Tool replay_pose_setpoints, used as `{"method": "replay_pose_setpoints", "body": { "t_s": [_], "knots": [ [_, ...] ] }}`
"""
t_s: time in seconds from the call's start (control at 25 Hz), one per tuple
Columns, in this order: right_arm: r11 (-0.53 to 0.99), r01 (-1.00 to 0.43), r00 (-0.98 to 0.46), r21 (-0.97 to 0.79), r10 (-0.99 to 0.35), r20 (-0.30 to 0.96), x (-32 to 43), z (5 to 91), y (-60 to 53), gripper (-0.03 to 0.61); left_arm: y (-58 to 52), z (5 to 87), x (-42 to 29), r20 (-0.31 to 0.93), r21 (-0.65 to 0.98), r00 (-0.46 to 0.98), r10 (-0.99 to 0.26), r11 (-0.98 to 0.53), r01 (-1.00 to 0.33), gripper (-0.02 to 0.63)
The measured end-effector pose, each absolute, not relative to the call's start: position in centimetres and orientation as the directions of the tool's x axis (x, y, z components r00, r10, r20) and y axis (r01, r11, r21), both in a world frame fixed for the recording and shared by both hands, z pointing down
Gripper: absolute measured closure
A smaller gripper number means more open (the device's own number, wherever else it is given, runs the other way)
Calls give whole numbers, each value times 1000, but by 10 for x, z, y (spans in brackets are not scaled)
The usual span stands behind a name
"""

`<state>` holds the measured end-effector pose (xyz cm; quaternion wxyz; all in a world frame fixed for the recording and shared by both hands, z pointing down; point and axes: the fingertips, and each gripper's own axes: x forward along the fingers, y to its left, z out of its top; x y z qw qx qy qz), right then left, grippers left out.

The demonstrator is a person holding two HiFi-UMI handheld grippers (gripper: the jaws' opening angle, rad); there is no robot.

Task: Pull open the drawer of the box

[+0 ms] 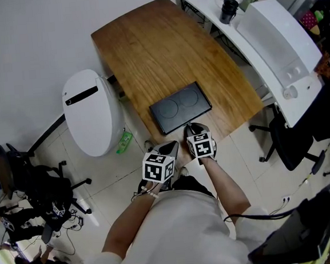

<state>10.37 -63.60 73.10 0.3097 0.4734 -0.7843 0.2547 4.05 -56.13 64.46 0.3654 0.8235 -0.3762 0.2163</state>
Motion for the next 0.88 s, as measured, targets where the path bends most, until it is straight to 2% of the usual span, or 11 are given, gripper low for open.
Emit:
{"method": "replay_pose_setpoints", "body": {
  "t_s": [0.88],
  "knots": [
    [412,-905,-351,-108,-578,737,115,737,-614,525,-548,648,43,638,443,625,-450,-450,-775,614]
  ]
}}
